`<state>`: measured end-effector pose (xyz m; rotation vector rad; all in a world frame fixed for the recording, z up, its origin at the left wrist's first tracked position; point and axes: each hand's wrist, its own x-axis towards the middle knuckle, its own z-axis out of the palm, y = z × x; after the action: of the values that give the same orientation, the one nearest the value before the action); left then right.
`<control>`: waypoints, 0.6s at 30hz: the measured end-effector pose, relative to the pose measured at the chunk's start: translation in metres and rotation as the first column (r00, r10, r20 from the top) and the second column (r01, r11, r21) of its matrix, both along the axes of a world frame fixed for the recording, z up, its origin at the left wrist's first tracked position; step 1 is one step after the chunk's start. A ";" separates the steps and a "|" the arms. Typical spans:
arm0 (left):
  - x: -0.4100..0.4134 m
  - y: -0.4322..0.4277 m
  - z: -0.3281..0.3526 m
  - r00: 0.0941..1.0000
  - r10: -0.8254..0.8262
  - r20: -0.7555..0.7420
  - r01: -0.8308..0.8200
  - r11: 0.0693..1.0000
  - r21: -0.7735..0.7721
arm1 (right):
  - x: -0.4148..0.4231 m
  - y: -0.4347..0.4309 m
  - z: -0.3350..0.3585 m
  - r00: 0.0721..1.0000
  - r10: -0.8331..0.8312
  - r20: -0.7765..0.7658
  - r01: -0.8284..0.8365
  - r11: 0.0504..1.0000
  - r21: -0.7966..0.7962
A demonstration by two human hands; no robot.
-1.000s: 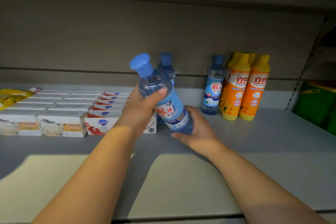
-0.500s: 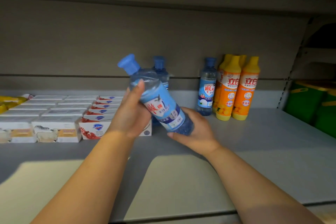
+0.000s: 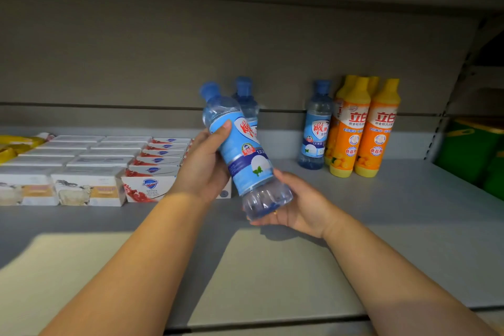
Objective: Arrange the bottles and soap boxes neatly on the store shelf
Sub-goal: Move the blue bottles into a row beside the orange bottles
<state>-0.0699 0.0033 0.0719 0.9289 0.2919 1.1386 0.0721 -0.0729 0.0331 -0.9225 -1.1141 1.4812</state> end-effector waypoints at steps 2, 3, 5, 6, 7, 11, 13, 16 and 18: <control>0.004 -0.003 -0.001 1.000 0.015 0.000 -0.015 0.998 0.063 | -0.001 0.003 -0.003 0.993 -0.066 0.099 0.059 0.996 0.071; 0.006 -0.004 -0.003 1.000 0.020 0.000 -0.020 0.995 0.099 | -0.001 0.005 -0.004 0.979 -0.137 0.148 0.118 0.985 0.128; 0.012 -0.006 -0.011 0.999 0.020 -0.048 -0.011 0.981 0.192 | 0.003 0.007 -0.007 0.941 -0.249 0.231 0.201 0.956 0.214; 0.015 -0.008 -0.015 0.994 0.020 -0.106 0.007 0.970 0.243 | 0.004 0.007 -0.009 0.929 -0.261 0.264 0.200 0.951 0.235; 0.017 -0.009 -0.019 0.983 0.024 -0.182 0.031 0.955 0.294 | 0.005 0.006 -0.011 0.923 -0.254 0.290 0.186 0.952 0.243; 0.018 -0.003 -0.032 0.942 0.065 -0.331 0.082 0.908 0.412 | 0.016 0.008 -0.020 0.907 -0.274 0.319 0.203 0.949 0.240; 0.019 0.003 -0.038 0.915 0.145 -0.376 0.024 0.912 0.410 | 0.024 0.012 -0.022 0.881 -0.322 0.348 0.242 0.936 0.255; 0.023 0.009 -0.053 0.812 0.291 -0.507 -0.017 0.879 0.477 | 0.040 0.019 -0.026 0.813 -0.454 0.364 0.375 0.887 0.268; 0.025 0.010 -0.066 0.610 0.414 -0.676 0.155 0.774 0.614 | 0.050 0.023 -0.030 0.755 -0.559 0.342 0.482 0.828 0.287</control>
<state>-0.0449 0.0135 0.0058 2.0652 0.7491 0.8929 0.1219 -0.0500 0.0034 -1.3289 -1.1379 0.7195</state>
